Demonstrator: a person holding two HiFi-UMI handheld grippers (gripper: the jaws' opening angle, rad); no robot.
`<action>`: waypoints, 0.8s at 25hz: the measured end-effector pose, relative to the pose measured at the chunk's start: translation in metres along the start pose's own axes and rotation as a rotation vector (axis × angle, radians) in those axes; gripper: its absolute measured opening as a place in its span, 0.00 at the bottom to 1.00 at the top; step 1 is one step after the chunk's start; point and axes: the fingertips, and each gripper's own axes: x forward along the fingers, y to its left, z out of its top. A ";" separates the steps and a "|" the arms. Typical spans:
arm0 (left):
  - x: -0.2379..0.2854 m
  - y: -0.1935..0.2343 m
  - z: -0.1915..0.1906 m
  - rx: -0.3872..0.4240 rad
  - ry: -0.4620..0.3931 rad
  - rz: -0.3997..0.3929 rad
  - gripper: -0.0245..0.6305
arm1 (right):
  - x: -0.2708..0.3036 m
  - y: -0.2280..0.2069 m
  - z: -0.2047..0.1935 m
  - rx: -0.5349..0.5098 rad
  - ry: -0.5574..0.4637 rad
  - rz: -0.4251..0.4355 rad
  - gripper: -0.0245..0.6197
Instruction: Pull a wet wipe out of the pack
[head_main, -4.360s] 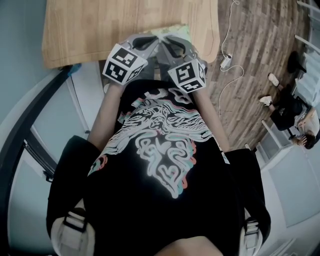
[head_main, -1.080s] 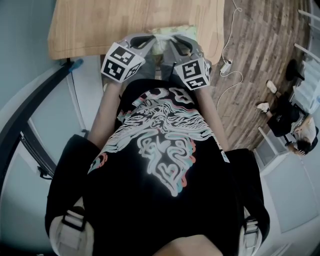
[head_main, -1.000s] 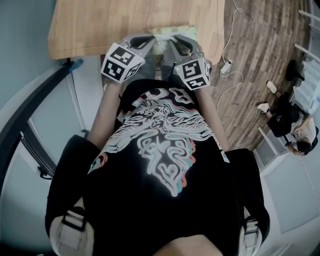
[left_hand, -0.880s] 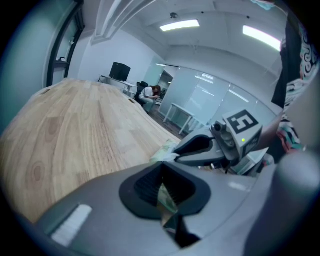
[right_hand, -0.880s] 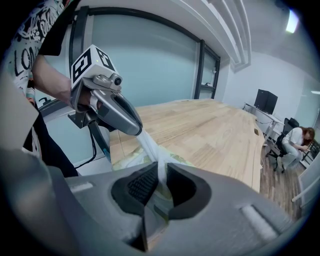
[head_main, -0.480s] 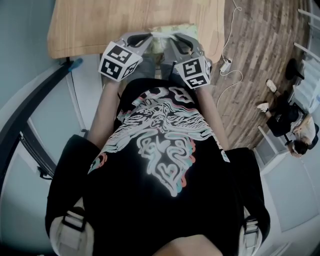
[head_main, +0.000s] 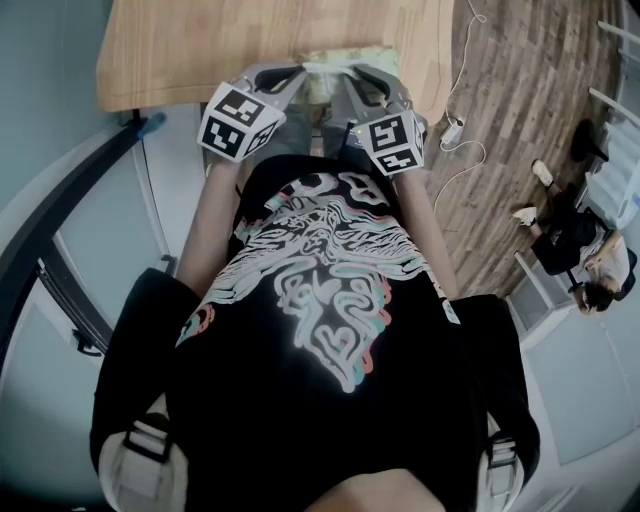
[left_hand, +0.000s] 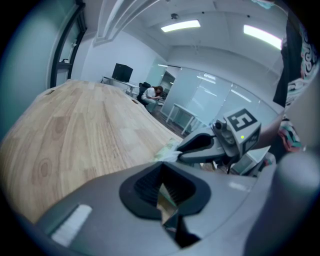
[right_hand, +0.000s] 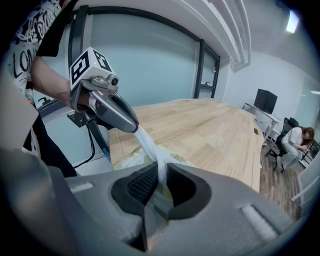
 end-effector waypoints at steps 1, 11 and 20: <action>0.000 0.001 0.000 -0.002 0.000 0.001 0.02 | 0.000 0.000 0.000 0.000 0.000 0.000 0.12; -0.007 0.008 -0.004 -0.018 0.001 0.013 0.02 | 0.001 0.000 -0.001 0.008 0.007 0.001 0.12; -0.009 0.007 -0.007 -0.020 0.002 0.007 0.02 | 0.001 0.000 -0.001 0.010 0.014 -0.004 0.12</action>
